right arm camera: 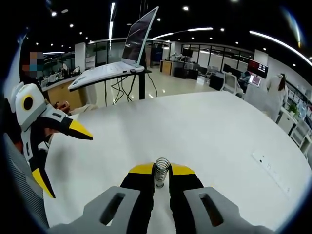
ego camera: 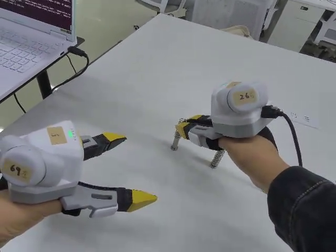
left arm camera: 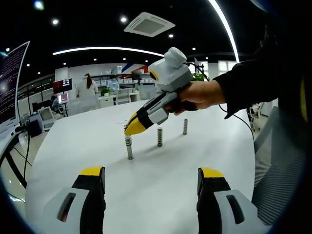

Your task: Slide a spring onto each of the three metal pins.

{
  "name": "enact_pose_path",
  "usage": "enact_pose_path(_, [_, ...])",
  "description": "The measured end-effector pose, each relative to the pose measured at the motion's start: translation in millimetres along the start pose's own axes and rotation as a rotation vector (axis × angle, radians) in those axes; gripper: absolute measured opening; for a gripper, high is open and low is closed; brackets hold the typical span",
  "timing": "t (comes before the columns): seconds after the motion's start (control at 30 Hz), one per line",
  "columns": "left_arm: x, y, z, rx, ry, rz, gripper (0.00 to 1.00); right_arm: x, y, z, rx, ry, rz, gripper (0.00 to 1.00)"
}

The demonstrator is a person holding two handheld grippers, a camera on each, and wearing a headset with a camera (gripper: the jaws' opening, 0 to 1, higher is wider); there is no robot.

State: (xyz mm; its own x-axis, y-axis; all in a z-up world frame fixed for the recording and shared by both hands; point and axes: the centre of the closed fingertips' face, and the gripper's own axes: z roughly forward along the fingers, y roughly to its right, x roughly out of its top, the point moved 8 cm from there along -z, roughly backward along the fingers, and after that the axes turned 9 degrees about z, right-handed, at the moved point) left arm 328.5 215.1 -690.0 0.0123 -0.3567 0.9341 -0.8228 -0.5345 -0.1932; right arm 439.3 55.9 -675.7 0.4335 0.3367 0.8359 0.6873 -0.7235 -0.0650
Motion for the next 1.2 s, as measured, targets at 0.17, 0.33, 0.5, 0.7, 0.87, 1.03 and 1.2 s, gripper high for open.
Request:
enact_pose_path(0.17, [-0.8,0.0,-0.4,-0.001,-0.002,-0.002,0.74,-3.6,0.4,2.3,0.001,-0.01,0.003,0.08])
enact_pose_path(0.33, [-0.7,0.8,-0.4,-0.001,-0.001,-0.004,0.73,-9.2,-0.9,6.3,0.001,-0.024,0.001,0.08])
enact_pose_path(0.5, [-1.0,0.6,-0.6,0.0,-0.003,-0.006,0.73,-14.5,-1.2,9.6,0.004,-0.041,0.0,0.08])
enact_pose_path(0.7, [-1.1,0.6,-0.8,0.001,-0.004,-0.007,0.72,-18.8,-1.4,11.9,0.007,-0.05,0.001,0.08])
enact_pose_path(0.87, [-1.0,0.6,-0.4,0.0,-0.004,-0.007,0.72,-21.9,-2.0,13.6,0.009,-0.056,-0.003,0.08])
enact_pose_path(1.03, [-1.1,0.6,-0.1,0.001,-0.005,-0.008,0.72,-25.4,-1.7,15.0,0.012,-0.065,0.001,0.08])
enact_pose_path(1.2, [-1.5,0.8,0.2,0.0,-0.005,-0.01,0.71,-29.0,-2.4,15.7,0.013,-0.078,0.005,0.08])
